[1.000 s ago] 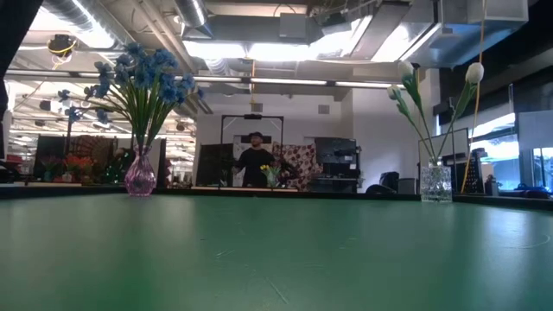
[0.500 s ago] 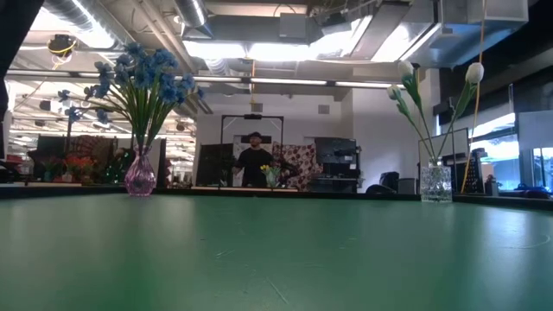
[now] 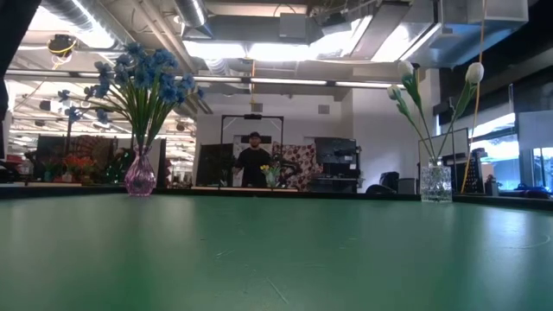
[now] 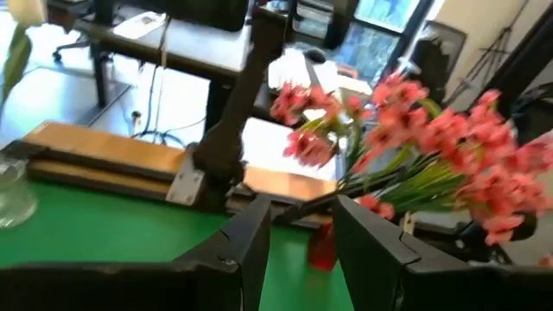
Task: Sort flowers into vase by color
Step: Return to Home Position
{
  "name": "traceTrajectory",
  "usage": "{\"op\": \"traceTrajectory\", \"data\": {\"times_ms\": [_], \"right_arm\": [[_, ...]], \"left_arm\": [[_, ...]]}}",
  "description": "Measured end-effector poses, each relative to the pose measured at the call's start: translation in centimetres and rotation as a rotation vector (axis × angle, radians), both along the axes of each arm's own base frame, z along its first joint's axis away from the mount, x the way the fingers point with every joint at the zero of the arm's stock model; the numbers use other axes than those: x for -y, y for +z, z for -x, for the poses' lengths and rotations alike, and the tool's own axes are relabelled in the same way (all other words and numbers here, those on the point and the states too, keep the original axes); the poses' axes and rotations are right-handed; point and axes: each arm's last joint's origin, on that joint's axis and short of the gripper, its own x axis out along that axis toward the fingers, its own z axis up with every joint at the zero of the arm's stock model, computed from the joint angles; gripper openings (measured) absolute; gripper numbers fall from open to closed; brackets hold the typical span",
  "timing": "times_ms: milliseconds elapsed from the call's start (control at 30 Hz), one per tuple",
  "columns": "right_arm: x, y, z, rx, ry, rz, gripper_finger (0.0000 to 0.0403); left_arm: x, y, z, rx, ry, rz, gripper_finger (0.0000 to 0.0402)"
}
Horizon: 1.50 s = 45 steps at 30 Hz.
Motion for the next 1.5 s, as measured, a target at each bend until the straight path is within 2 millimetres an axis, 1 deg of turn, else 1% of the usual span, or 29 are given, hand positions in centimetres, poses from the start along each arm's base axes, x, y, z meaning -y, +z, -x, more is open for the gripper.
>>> {"op": "traceTrajectory", "data": {"times_ms": [100,167,267,400,500,600,733,833,900,1000,1100,1200,1333,1367,1433,1500], "right_arm": [[1.1,-1.0,0.3,0.06,0.0,-0.023,0.0001],[1.7,-2.1,0.5,0.068,0.007,-0.034,0.0],[2.1,-3.4,0.7,0.053,0.023,-0.055,0.0],[2.3,-3.5,1.1,0.067,-0.004,-0.045,0.0004],[2.4,-3.6,1.0,0.058,-0.05,-0.051,0.001],[2.6,-3.8,1.0,0.045,-0.106,-0.057,0.0015],[2.9,-4.0,0.6,0.034,-0.147,-0.061,0.0015],[3.2,-4.3,0.1,0.01,-0.171,-0.07,0.0016],[3.4,-4.4,-0.2,0.01,-0.196,-0.07,0.0016],[3.8,-4.9,-0.8,-0.026,-0.266,-0.064,0.0016],[4.2,-5.9,-1.5,-0.068,-0.282,-0.071,0.0016],[4.2,-6.6,-1.8,-0.055,-0.246,-0.062,0.0016],[4.2,-7.7,-2.0,-0.077,-0.231,-0.051,0.0017],[4.2,-7.8,-2.0,-0.078,-0.231,-0.051,0.0017],[4.2,-7.9,-2.0,-0.074,-0.232,-0.047,0.0017],[4.2,-7.9,-2.0,-0.075,-0.231,-0.034,0.0017]], "left_arm": [[-0.3,-0.5,1.2,0.021,0.011,-0.002,0.0124],[-0.6,-0.8,2.8,0.037,0.036,-0.006,0.0124],[-0.8,-1.0,5.9,0.077,0.076,-0.004,0.0124],[-0.6,-2.1,9.9,0.092,0.083,0.01,0.0124],[-0.7,-2.0,13.3,0.12,0.094,0.013,0.0124],[-0.9,-1.9,16.3,0.147,0.142,0.016,0.0124],[-1.1,-1.6,18.8,0.169,0.175,0.027,0.0124],[-1.2,-0.5,20.3,0.214,0.183,0.05,0.0124],[-1.7,0.2,21.0,0.252,0.215,0.063,0.0124],[-2.1,0.5,21.7,0.255,0.242,0.048,0.0124],[-2.1,-0.1,22.3,0.177,0.232,0.039,0.0124],[-2.1,-1.1,22.8,0.059,0.239,0.037,0.0124],[-1.8,-1.3,22.6,0.057,0.288,0.133,0.0124],[-1.8,-1.3,22.6,0.056,0.29,0.136,0.0124],[-1.9,-1.8,22.8,-0.005,0.27,0.104,0.0124],[-1.8,-2.3,23.4,-0.071,0.245,0.085,0.0124]]}}
